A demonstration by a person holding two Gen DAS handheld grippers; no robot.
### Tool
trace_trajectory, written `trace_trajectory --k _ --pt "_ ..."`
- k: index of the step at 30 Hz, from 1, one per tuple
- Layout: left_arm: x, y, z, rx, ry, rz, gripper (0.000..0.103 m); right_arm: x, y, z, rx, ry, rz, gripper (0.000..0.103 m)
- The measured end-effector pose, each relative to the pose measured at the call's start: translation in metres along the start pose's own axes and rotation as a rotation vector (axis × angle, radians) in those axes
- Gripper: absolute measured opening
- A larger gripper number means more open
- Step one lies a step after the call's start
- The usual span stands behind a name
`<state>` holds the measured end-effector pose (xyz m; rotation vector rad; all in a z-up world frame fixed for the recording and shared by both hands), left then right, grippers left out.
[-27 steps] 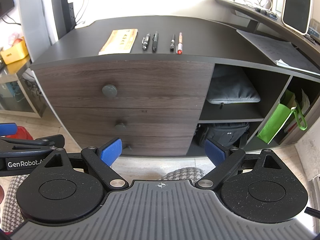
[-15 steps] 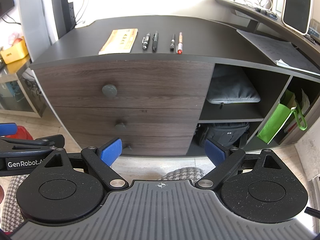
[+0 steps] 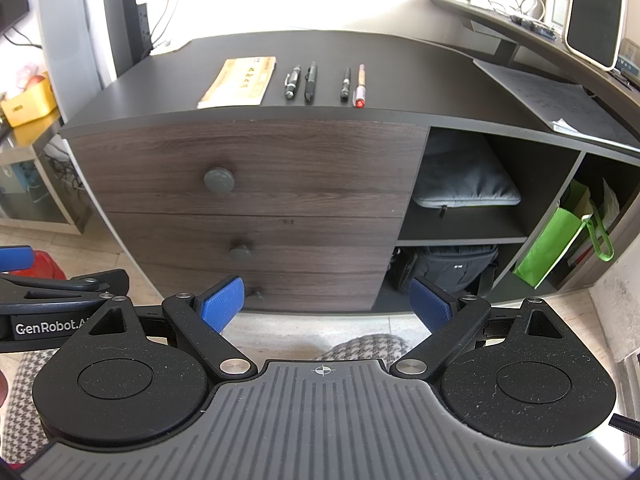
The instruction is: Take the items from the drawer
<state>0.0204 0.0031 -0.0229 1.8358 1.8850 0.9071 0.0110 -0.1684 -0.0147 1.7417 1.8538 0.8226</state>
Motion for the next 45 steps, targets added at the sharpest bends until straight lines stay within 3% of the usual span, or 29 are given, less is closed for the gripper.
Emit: trace_trajectory --k 45 --pt "-0.0017 -0.0021 0.0044 0.016 -0.003 0.002 0.101 -0.0003 0.0011 0.007 0.013 -0.002 -0.003 0.093"
Point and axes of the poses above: each gripper's, at about its wrist camera, not at the fingertips, and z roughly the way its jaws point, x to its left, y to its top, the point moved 3 cm from there along z, roughly the way its jaws point, and after that the axes turned 8 degrees about y, right-handed, at the moved point
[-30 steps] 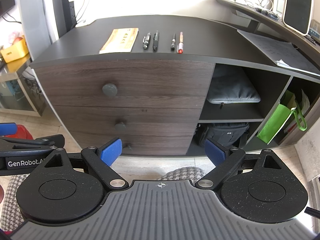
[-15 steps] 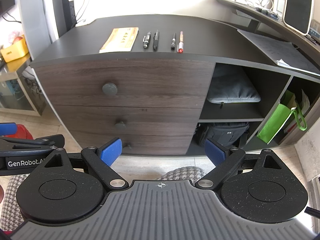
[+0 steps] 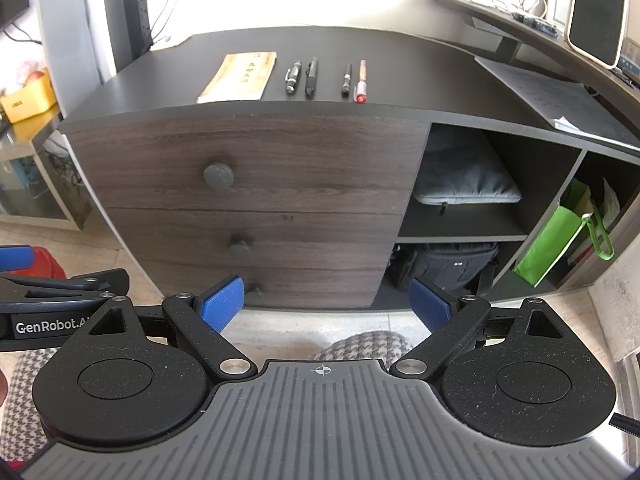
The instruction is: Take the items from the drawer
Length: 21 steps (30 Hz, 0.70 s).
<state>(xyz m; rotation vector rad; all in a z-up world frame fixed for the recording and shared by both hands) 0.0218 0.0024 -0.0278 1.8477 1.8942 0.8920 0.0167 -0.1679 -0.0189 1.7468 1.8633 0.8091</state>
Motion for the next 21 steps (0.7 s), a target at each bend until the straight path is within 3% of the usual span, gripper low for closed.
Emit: trace_trajectory --k 21 --pt "-0.007 0.002 0.02 0.031 -0.037 0.014 0.101 -0.008 0.0 0.015 0.021 -0.02 0.025 0.093"
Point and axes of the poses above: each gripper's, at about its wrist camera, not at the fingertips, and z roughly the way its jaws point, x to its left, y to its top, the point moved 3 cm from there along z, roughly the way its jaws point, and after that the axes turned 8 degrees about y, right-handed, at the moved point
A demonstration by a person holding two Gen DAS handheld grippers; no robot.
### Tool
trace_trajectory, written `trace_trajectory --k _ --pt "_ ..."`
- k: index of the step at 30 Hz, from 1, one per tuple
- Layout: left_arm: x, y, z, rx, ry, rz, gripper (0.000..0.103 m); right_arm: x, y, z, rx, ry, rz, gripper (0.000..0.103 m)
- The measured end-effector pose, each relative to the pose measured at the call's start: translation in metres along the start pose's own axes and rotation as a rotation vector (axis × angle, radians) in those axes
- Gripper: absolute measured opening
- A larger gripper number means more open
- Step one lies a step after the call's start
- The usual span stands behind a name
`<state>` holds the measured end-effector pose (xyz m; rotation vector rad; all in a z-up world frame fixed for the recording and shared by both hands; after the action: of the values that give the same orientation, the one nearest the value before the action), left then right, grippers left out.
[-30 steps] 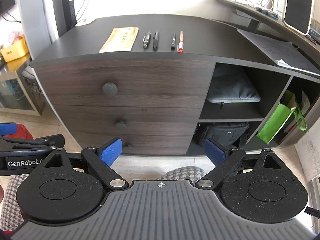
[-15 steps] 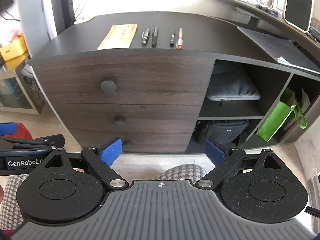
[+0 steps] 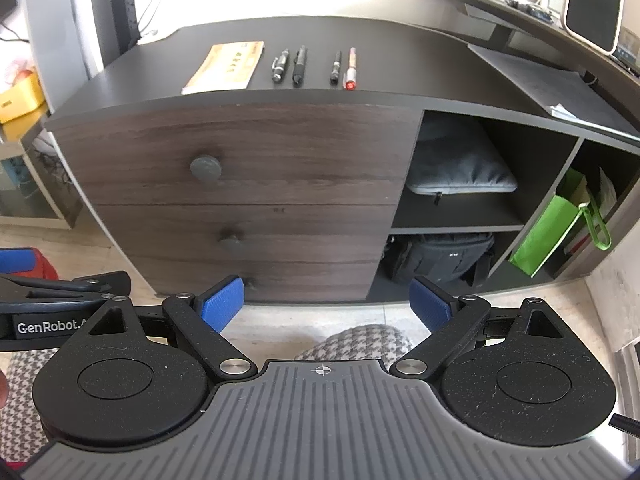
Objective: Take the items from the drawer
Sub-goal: 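Move the left gripper toward the round knob of the highest drawer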
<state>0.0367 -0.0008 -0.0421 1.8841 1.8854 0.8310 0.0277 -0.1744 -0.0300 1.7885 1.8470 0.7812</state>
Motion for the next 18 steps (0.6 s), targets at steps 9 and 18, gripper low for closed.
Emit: trace_trajectory --k 9,18 --pt "0.002 0.001 0.015 0.029 -0.057 -0.024 0.101 -0.003 0.003 0.011 0.016 -0.006 0.013 0.093" --pt "0.005 -0.001 0.039 0.109 -0.117 -0.04 0.101 -0.001 0.006 0.02 0.029 -0.001 -0.001 0.094"
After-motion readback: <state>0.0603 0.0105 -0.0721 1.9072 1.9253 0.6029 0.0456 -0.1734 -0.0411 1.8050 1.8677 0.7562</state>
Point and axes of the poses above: each gripper's, at about its wrist camera, not at the fingertips, and z roughly the way its jaws point, x to its left, y to its top, the point moved 3 cm from there along z, roughly the way its jaws point, and after that the axes turned 8 degrees about y, right-handed, at the moved point
